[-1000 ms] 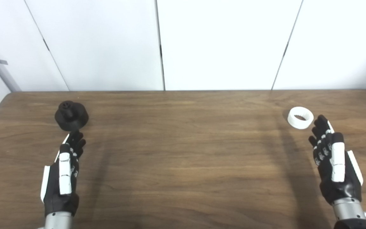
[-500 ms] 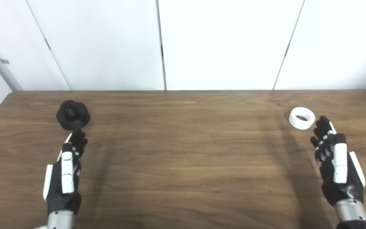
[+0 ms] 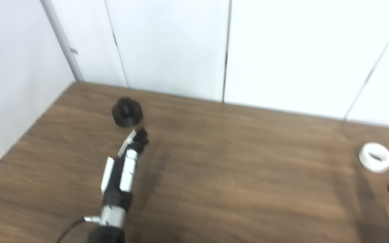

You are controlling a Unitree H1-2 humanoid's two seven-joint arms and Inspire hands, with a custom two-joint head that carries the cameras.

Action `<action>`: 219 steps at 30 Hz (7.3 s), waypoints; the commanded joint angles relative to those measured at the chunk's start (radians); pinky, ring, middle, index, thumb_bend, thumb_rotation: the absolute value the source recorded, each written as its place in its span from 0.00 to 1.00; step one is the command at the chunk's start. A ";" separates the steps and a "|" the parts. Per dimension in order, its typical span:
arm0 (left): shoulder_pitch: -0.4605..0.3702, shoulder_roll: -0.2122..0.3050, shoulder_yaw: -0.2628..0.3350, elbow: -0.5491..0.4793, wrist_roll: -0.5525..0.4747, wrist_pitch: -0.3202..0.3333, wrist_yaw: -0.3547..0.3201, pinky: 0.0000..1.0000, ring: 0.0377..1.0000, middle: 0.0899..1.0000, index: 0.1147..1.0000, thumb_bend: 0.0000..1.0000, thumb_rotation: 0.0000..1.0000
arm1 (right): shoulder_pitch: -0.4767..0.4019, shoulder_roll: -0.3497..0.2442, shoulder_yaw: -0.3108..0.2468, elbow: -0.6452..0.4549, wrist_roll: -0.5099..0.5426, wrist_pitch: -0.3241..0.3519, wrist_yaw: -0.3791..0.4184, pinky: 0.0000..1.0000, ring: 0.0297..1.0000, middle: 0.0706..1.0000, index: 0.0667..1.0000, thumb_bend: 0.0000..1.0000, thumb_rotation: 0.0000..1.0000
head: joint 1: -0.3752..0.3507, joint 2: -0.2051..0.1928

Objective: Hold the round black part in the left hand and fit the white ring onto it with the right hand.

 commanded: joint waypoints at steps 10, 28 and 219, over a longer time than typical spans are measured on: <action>0.068 -0.031 -0.032 0.041 0.041 -0.093 0.021 0.95 0.91 0.92 0.91 0.52 0.97 | 0.063 -0.031 0.000 0.051 0.017 -0.113 0.027 0.88 0.91 0.91 0.91 0.57 1.00 | 0.021 -0.063; 0.063 -0.041 -0.060 0.075 0.083 -0.140 0.062 0.95 0.90 0.90 0.90 0.40 0.95 | 0.048 -0.049 -0.007 0.095 0.031 -0.131 0.042 0.78 0.86 0.86 0.85 0.53 1.00 | 0.065 -0.074; -0.761 0.521 -0.339 0.955 0.621 0.183 0.143 0.91 0.88 0.75 0.41 0.52 0.05 | 0.108 -0.056 0.072 -0.023 -0.016 -0.097 -0.044 0.70 0.84 0.84 0.83 0.54 1.00 | -0.014 0.021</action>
